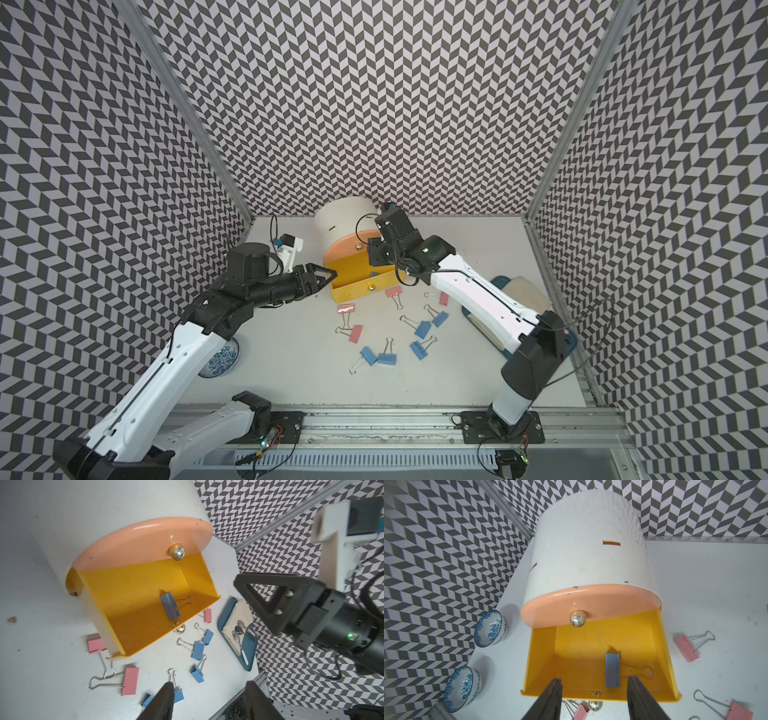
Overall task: Put the binder clips in the drawer according to color
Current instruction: Place the binder clip in the drawer.
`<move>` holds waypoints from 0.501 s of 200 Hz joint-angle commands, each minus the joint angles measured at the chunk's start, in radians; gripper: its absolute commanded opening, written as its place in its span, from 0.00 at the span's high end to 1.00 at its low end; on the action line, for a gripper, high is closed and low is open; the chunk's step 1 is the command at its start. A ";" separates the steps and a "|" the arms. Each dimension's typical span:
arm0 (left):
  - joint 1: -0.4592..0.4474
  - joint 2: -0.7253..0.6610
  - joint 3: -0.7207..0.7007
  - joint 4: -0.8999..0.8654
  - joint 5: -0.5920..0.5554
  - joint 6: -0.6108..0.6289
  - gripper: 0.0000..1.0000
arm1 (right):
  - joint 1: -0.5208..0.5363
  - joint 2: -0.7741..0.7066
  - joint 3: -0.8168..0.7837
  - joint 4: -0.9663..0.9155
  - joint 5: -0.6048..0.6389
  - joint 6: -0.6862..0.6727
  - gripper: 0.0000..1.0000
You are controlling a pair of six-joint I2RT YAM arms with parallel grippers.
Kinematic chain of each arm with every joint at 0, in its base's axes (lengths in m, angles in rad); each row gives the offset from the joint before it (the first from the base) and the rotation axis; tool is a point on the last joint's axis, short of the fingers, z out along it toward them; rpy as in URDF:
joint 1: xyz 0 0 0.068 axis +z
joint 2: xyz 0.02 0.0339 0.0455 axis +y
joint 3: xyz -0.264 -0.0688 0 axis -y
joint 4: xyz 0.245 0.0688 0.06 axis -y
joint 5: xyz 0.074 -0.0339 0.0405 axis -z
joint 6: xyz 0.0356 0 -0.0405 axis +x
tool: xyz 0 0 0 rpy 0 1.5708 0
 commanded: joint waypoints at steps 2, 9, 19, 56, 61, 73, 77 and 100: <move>-0.029 -0.049 0.013 -0.118 -0.100 0.063 0.43 | 0.010 -0.078 -0.071 0.033 -0.020 -0.002 0.47; -0.044 -0.061 0.006 -0.132 -0.119 0.066 0.43 | 0.013 -0.096 -0.097 0.033 -0.025 0.000 0.47; -0.068 -0.078 -0.006 -0.151 -0.148 0.067 0.43 | 0.019 -0.124 -0.136 0.033 -0.029 0.008 0.47; -0.162 -0.135 -0.077 -0.181 -0.217 0.032 0.44 | 0.045 -0.214 -0.282 0.036 -0.052 0.044 0.49; -0.173 -0.144 -0.090 -0.182 -0.223 0.026 0.44 | 0.051 -0.227 -0.305 0.040 -0.052 0.049 0.50; -0.193 -0.164 -0.121 -0.187 -0.233 0.015 0.44 | 0.066 -0.253 -0.355 0.049 -0.053 0.062 0.50; -0.201 -0.171 -0.131 -0.187 -0.235 0.012 0.44 | 0.071 -0.262 -0.372 0.051 -0.052 0.066 0.50; -0.240 -0.207 -0.195 -0.184 -0.251 0.006 0.43 | 0.099 -0.307 -0.468 0.063 -0.055 0.096 0.50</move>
